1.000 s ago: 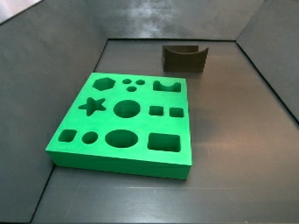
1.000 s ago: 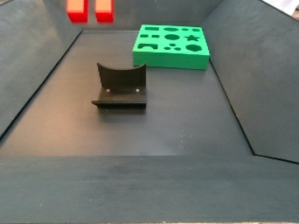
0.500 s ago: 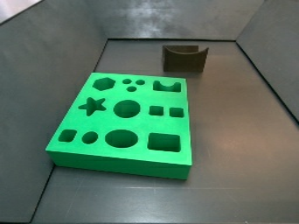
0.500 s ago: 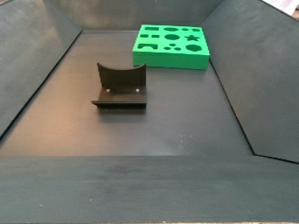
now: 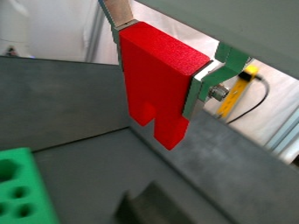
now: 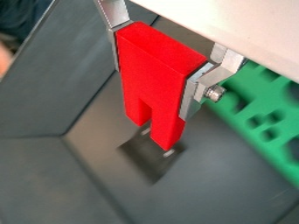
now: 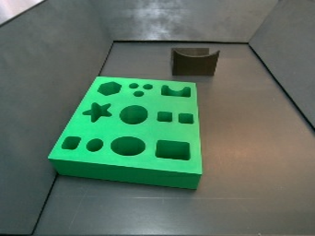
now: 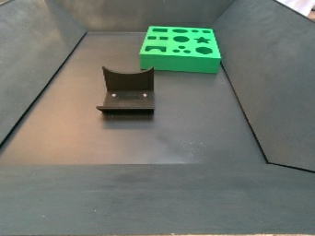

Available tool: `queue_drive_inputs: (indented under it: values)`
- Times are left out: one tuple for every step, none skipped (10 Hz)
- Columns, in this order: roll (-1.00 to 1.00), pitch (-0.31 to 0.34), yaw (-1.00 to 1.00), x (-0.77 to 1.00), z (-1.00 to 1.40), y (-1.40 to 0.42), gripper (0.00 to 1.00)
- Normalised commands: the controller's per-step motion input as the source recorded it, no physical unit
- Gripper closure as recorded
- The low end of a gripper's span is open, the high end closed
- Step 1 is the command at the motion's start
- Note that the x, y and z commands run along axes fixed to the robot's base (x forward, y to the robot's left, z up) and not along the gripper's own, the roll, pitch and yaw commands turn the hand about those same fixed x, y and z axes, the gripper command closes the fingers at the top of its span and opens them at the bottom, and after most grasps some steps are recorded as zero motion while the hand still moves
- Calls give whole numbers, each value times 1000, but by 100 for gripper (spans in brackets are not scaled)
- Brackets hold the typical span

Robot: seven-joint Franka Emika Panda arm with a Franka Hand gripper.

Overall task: Pick up the double-square object. Move up. Place the double-square object on the fixture. Regrasp the double-square object. Move to above the board. Insert the double-square object.
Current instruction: Move to above the board, then insert the double-square object.

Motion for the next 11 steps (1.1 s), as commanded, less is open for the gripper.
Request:
queue_drive_inputs:
  values:
    - [-1000,-10,-120,-657,172,-1000,100]
    - [-1000,-11,-119,-676,170,-1000,100]
    - [-1000,-19,-113,-724,176,-1000,100]
    - [-1000,-25,-112,-678,158,-899,100]
    - [-1000,-42,-100,-415,81,-470,100]
    - [-910,-41,-89,-300,48,-313,100]
    - [-543,-27,-35,-141,27,-96,100]
    - [-403,-31,-25,-102,13,-51,100]
    - [-228,-28,-17,-59,2,-23,100]
    - [0,0,0,0,-20,0,100]
    - [0,0,0,20,-66,0,100]
